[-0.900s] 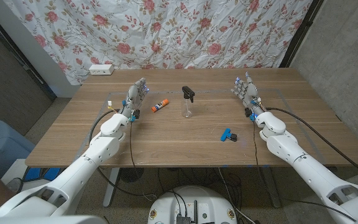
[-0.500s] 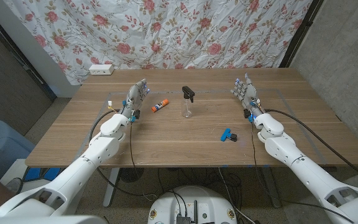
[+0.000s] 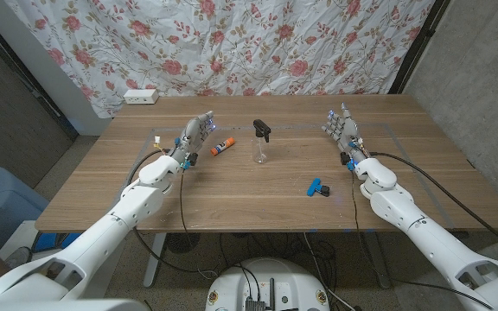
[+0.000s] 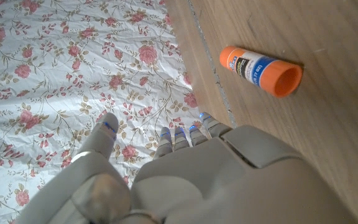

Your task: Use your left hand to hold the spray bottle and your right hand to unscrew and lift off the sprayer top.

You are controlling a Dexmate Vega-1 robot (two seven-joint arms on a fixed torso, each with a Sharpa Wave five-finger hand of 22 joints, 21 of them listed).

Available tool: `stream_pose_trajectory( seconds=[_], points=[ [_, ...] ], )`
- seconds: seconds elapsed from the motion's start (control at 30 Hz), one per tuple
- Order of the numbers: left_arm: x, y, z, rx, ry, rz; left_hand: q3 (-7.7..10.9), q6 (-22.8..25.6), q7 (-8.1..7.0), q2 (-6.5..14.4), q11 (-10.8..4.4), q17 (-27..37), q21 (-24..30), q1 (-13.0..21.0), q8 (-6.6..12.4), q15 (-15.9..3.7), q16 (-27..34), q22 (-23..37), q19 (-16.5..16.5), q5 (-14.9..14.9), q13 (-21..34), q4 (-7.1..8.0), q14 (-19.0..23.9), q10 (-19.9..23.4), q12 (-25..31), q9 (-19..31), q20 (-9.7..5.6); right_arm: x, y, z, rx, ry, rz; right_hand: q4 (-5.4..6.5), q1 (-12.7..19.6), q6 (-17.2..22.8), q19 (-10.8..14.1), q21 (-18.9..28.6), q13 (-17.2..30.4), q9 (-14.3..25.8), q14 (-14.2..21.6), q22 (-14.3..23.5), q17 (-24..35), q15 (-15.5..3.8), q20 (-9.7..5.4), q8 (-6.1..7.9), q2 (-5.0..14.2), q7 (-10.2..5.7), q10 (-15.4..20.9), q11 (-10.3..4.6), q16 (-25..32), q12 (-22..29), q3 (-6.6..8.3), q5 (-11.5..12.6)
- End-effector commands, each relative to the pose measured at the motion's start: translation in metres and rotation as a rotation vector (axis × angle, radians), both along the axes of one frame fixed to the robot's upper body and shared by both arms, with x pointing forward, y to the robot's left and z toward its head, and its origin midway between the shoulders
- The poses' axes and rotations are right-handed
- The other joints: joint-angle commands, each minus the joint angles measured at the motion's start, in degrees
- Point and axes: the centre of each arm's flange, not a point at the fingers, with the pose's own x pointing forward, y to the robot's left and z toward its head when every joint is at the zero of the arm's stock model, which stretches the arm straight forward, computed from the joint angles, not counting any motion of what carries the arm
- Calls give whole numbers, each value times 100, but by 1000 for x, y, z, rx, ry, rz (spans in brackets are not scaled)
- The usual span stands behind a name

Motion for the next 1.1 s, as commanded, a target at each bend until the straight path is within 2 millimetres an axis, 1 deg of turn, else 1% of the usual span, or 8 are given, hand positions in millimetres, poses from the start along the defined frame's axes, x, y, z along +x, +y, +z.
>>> stream_pose_trajectory(
  seconds=[0.03, 0.27, 0.53, 0.63, 0.9, 1.0, 1.03, 1.1],
  points=[
    [-2, -2, 3, 79, -5, -46, 42, 71, -84, -38, -82, 13, -12, 155, 54, -221, 44, 15, 57, -3, 11, -111, 74, 148, 42, 26, -188, 4, -8, 2, -13, 5, -7, -45, 20, -1, 7, 30, 12, 27, 64, 10, -11, 6, -13, 31, 49, -3, 12, 3, 24, 32, 17, 36],
    [-2, -2, 3, 129, -8, -87, 67, 182, -136, -111, -153, 13, -3, 303, 88, -257, 57, 13, 107, 5, 12, -157, 166, 297, 63, 28, -180, 4, -9, -1, -20, 7, -10, -64, 32, -2, 5, 32, 9, 26, 69, 10, -32, 11, -15, 32, 54, -1, 14, -1, 23, 35, 25, 39],
    [1, -4, 2, 142, -28, -141, 104, 182, -70, -170, -162, 14, -26, 450, 76, -196, 55, 12, 75, 23, 14, -169, 226, 342, 48, 28, -149, 1, -13, -4, -19, 7, -24, -86, 46, -6, 1, 33, 7, 26, 68, 10, -54, 7, -15, 31, 58, -4, 6, 1, 20, 34, 34, 43],
    [2, -5, 1, 147, -33, -153, 127, 172, -32, -183, -160, 14, -29, 517, 65, -142, 48, 11, 71, 33, 15, -169, 229, 344, 38, 28, -115, 0, -15, -5, -24, 7, -30, -95, 52, -9, -2, 33, 6, 25, 70, 10, -64, 11, -12, 31, 60, -6, 3, 11, 20, 34, 38, 44],
    [4, -8, 2, 192, -41, -192, 193, 162, -106, -227, -264, 16, -29, 704, 47, -173, 33, 8, 83, 49, 18, -171, 238, 352, 14, 28, -201, 0, -19, -7, -26, 18, -32, -113, 64, -26, -6, 34, 5, 25, 67, 10, -83, 4, -15, 25, 65, -6, -18, 16, 17, 28, 47, 46],
    [4, -9, 2, 209, -34, -220, 212, 113, -114, -245, -263, 17, -35, 761, 26, -146, 24, 7, 73, 46, 19, -172, 221, 346, 3, 29, -196, 0, -20, -7, -27, 19, -33, -121, 68, -29, -8, 34, 4, 25, 62, 10, -92, 20, -16, 25, 69, -12, -26, 21, 15, 27, 52, 47],
    [4, -10, 4, 232, -33, -235, 242, 60, -101, -275, -237, 18, -50, 851, 7, -111, 6, 7, 23, 43, 20, -171, 165, 272, -32, 31, -178, 0, -21, -7, -26, 20, -34, -124, 69, -38, -8, 35, 4, 25, 56, 10, -96, 16, -17, 21, 70, -18, -28, 24, 12, 27, 53, 47],
    [4, -11, 5, 243, -33, -238, 261, -3, -102, -295, -229, 18, -58, 910, -16, -83, -4, 7, -12, 39, 21, -170, 125, 222, -53, 31, -170, 0, -21, -7, -27, 20, -35, -131, 72, -41, -9, 35, 4, 25, 52, 10, -103, 14, -19, 21, 70, -24, -48, 32, 11, 21, 55, 47]
  ],
)
